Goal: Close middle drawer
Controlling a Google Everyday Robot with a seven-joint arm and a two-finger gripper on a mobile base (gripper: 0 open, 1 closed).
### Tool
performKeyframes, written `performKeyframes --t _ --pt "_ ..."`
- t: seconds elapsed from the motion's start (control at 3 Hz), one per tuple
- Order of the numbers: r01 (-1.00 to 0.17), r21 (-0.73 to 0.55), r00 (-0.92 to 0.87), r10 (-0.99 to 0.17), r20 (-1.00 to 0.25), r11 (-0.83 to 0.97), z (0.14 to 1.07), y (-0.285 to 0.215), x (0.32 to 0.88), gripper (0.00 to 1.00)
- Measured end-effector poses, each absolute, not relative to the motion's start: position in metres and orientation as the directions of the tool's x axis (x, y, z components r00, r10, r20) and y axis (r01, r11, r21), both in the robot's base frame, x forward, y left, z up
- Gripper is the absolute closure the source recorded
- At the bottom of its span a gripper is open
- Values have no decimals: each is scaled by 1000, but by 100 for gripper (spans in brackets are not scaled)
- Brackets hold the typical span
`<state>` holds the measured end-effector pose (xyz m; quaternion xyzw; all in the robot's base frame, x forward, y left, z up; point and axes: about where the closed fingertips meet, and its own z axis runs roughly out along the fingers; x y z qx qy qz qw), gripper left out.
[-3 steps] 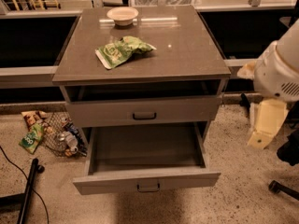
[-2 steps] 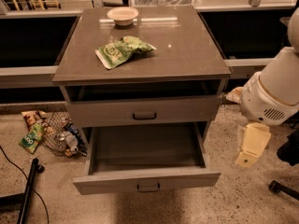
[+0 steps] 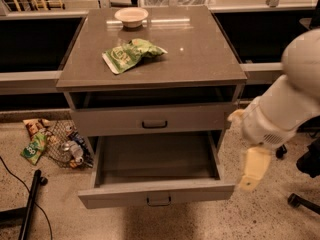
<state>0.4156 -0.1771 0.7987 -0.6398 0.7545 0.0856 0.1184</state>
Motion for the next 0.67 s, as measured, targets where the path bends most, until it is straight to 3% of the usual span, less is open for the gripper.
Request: performKeyframes --t 0.67 --pt "-998 62 -29 -931 -363 7 651 -141 418 0"
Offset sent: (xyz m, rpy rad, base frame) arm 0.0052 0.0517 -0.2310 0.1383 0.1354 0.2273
